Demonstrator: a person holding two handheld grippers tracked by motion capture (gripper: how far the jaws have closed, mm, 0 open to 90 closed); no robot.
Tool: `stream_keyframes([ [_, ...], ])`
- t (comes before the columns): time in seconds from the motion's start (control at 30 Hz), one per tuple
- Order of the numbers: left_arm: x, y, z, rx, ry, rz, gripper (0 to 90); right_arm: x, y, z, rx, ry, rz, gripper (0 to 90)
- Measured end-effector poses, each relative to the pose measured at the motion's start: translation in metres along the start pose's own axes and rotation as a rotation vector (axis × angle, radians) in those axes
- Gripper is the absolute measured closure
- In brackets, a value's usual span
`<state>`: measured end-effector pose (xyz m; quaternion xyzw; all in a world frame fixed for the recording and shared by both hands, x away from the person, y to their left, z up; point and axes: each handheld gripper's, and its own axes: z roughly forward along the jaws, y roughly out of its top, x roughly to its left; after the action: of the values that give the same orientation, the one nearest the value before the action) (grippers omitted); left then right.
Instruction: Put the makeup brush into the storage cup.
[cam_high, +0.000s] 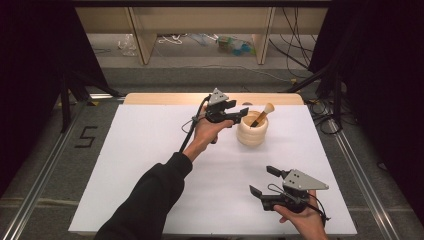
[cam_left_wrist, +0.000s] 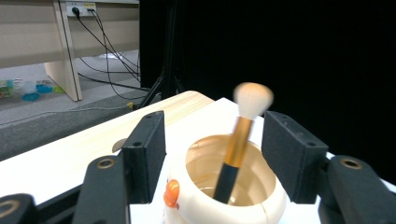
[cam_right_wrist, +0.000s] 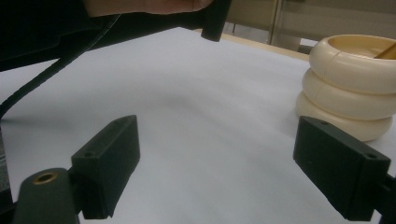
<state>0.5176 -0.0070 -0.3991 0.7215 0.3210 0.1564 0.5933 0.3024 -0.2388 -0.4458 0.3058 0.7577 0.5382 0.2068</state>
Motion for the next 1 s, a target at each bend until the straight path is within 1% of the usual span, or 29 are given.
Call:
stream_keyframes([
  [0.13, 0.002, -0.001, -0.007, 0.001, -0.007, -0.007, 38.1, 0.000, 0.000, 0.000, 0.000, 0.000, 0.001, 15.7],
  [0.2, 0.003, -0.002, -0.010, 0.006, -0.009, -0.001, 37.8, 0.000, 0.000, 0.000, 0.000, 0.000, -0.001, 15.7],
  [0.37, 0.007, -0.004, -0.020, 0.006, -0.016, -0.010, 37.1, 0.000, 0.000, 0.000, 0.001, 0.001, 0.006, 15.7],
  [0.43, 0.008, -0.005, -0.024, 0.009, -0.012, 0.000, 36.8, 0.000, 0.000, 0.000, 0.001, 0.000, 0.000, 15.7],
  [0.53, 0.008, -0.007, -0.030, 0.003, -0.021, -0.004, 37.0, 0.000, 0.000, 0.000, 0.001, -0.002, 0.001, 15.6],
  [0.57, 0.008, -0.007, -0.032, 0.002, -0.020, 0.002, 37.0, 0.000, 0.000, 0.000, 0.003, 0.001, 0.007, 15.7],
  [0.63, 0.008, -0.008, -0.037, -0.001, -0.025, 0.000, 36.7, 0.001, 0.000, 0.000, 0.011, 0.004, 0.018, 15.7],
  [0.7, 0.008, -0.009, -0.040, -0.008, -0.028, -0.003, 36.4, 0.001, 0.000, 0.000, 0.012, 0.002, 0.014, 15.7],
  [0.73, 0.008, -0.010, -0.041, -0.012, -0.032, -0.011, 36.0, 0.000, 0.000, 0.001, -0.001, -0.002, -0.001, 15.7],
  [0.77, 0.008, -0.010, -0.043, -0.017, -0.034, -0.013, 35.7, 0.000, 0.000, 0.001, 0.000, 0.000, -0.001, 15.7],
  [0.87, 0.007, -0.013, -0.048, -0.018, -0.042, -0.005, 34.3, 0.000, 0.000, 0.001, -0.002, -0.002, -0.001, 15.6],
  [0.9, 0.006, -0.013, -0.050, -0.016, -0.043, -0.003, 33.7, 0.001, 0.000, 0.000, 0.013, 0.002, 0.014, 15.7],
  [0.93, 0.006, -0.014, -0.052, -0.016, -0.044, 0.003, 32.7, 0.000, 0.001, -0.001, 0.027, -0.004, 0.001, 15.7],
  [0.97, 0.006, -0.016, -0.054, -0.019, -0.044, 0.001, 31.8, 0.000, 0.000, 0.000, 0.003, -0.005, -0.002, 15.6],
  [1.0, 0.007, -0.017, -0.056, -0.018, -0.043, 0.001, 31.2, 0.000, 0.000, 0.000, 0.003, -0.004, -0.001, 15.7],
])
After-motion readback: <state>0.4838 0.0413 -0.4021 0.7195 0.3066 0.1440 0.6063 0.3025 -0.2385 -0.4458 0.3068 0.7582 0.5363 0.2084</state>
